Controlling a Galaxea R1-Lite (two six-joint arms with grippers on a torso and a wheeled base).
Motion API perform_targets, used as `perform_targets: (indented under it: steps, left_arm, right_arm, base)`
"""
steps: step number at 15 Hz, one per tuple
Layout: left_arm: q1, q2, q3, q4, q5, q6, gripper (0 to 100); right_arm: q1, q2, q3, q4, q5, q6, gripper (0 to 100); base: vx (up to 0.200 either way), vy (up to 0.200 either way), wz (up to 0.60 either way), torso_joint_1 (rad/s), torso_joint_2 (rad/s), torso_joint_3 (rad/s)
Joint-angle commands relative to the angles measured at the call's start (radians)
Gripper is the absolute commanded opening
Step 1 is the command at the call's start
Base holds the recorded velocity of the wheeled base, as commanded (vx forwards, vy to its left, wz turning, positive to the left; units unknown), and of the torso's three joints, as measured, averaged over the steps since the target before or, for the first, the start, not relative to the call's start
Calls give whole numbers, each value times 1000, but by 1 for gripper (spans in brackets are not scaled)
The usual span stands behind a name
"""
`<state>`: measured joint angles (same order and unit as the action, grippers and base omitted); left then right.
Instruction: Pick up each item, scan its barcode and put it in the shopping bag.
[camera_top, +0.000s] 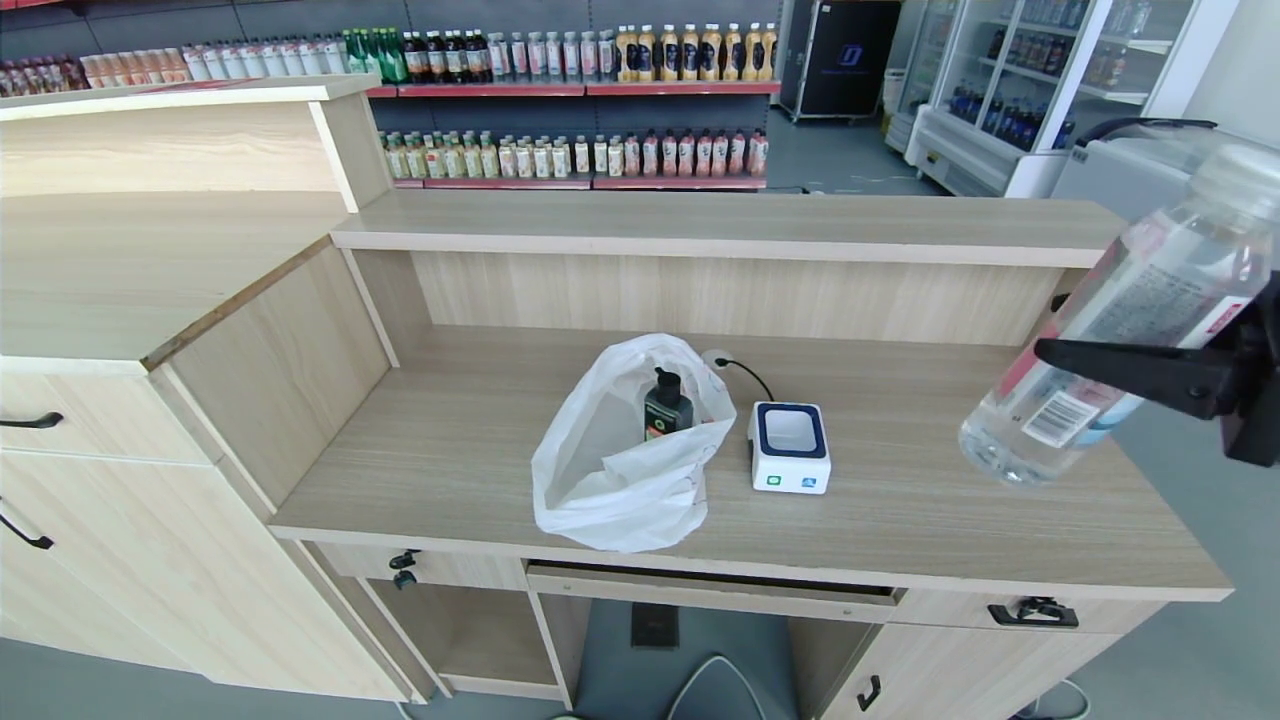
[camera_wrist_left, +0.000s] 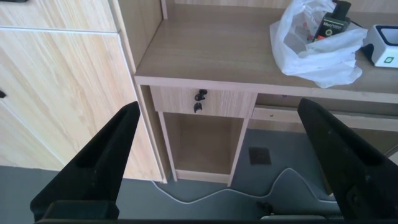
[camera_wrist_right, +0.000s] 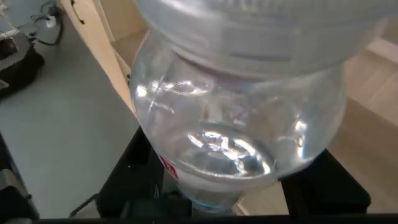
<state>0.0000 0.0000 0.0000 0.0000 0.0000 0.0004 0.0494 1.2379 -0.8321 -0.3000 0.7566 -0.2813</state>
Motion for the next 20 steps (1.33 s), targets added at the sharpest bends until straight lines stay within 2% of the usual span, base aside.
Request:
perform_targets:
  steps: [1,2,4,5,10,15,18,20]
  left_arm:
    - [0,0,0,0,0,1,100]
    - [0,0,0,0,0,0,100]
    - [0,0,0,0,0,0,100]
    - [0,0,0,0,0,1,100]
    - [0,0,0,0,0,1,100]
    - [0,0,0,0,0,0,100]
    - [0,0,0,0,0,0,100]
    - [0,0,0,0,0,0,100]
  right_arm:
    - [-132,193,119,-238,-5,-168,0]
    - [-149,222,125,-280,-6,-231,0]
    - [-252,334,79,-370,-6,-587,0]
    - [-273,371,54,-389,3,-673,0]
    - [-275,520,45,-668,33,-690,0]
    - [-270,618,11,-778,110,-700,0]
    - [-263,713,-8,-846,170,-710,0]
    - [-263,787,-5,-966,222,-710,0]
  base:
    - [0,0,0,0,0,0]
    - [0,0,0,0,0,0]
    - [0,0,0,0,0,0]
    - [0,0,0,0,0,0]
    - [0,0,0,0,0,0]
    - [0,0,600,3,1,4]
    - [0,0,0,0,0,0]
    - [0,0,0,0,0,0]
